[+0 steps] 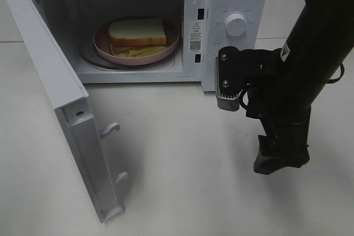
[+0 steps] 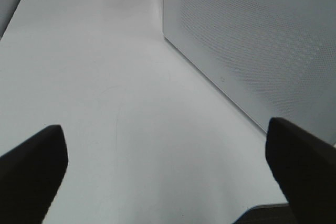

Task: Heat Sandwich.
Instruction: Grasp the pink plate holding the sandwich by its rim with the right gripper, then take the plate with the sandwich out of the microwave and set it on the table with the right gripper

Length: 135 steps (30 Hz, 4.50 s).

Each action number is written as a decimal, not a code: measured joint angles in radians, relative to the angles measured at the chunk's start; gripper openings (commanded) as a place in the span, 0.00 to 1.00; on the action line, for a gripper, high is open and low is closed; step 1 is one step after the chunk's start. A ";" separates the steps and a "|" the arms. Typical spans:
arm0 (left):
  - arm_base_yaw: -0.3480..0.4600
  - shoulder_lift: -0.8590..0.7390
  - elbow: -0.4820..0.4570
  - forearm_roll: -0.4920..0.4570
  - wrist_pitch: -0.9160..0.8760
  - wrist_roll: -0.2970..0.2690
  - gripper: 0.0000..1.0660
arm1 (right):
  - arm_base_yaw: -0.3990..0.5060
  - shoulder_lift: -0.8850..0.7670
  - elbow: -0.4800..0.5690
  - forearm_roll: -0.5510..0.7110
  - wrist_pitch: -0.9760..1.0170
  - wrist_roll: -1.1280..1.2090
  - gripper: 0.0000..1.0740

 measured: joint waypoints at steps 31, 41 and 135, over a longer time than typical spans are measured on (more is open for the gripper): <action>0.000 0.000 0.000 0.000 0.000 0.000 0.92 | 0.077 0.059 -0.164 -0.193 -0.354 -0.063 0.80; 0.000 0.000 0.000 0.000 0.000 0.000 0.92 | 0.111 0.204 -0.313 -0.200 -0.362 -0.066 0.77; 0.000 0.000 0.000 0.000 0.000 0.000 0.92 | 0.110 0.763 -0.964 -0.121 -0.170 -0.184 0.00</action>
